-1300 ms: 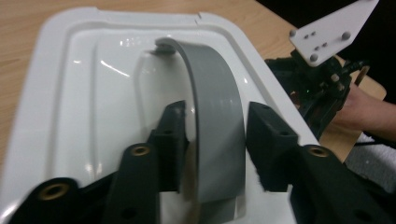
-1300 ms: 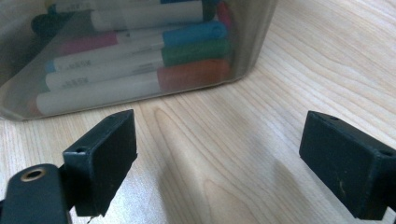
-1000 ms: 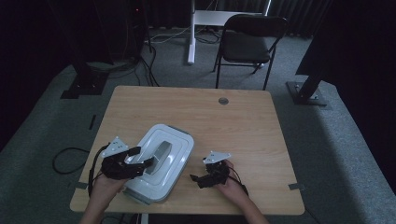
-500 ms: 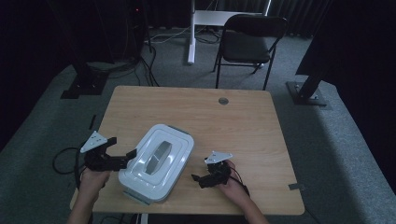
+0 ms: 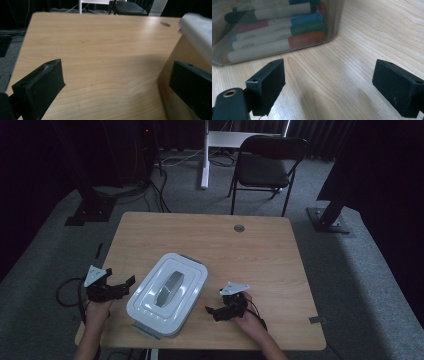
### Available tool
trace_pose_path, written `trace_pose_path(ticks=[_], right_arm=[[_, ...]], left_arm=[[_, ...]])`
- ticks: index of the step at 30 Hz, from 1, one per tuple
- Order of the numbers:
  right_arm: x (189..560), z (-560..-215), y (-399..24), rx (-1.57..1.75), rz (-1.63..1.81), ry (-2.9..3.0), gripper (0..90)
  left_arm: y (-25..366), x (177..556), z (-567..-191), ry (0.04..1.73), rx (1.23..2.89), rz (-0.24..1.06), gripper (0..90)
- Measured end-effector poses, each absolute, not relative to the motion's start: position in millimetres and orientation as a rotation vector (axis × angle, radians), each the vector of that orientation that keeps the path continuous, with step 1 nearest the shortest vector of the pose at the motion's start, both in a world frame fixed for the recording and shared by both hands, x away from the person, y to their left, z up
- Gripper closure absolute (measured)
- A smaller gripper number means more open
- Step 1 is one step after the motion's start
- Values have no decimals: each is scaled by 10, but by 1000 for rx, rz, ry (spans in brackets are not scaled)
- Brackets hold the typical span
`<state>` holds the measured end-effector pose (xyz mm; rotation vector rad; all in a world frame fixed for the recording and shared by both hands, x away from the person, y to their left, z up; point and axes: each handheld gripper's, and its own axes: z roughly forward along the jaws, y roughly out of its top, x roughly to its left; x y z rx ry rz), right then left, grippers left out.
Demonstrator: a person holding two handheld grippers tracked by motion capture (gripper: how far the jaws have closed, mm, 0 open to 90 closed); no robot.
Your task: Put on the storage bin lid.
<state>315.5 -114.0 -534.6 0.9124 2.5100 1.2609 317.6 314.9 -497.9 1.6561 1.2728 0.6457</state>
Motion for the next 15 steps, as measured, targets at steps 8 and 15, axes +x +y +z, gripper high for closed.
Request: trace_pose_path(ticks=[8, 15], right_arm=[[3172, -5372, -1100, 955, 1235, 2493, 108], [3179, -5352, -1014, 1064, 1196, 2371, 108]], left_arm=[[3072, 3292, -5296, 1292, 1731, 623, 4], [2924, 3323, -5333, 1242, 1767, 575, 4]])
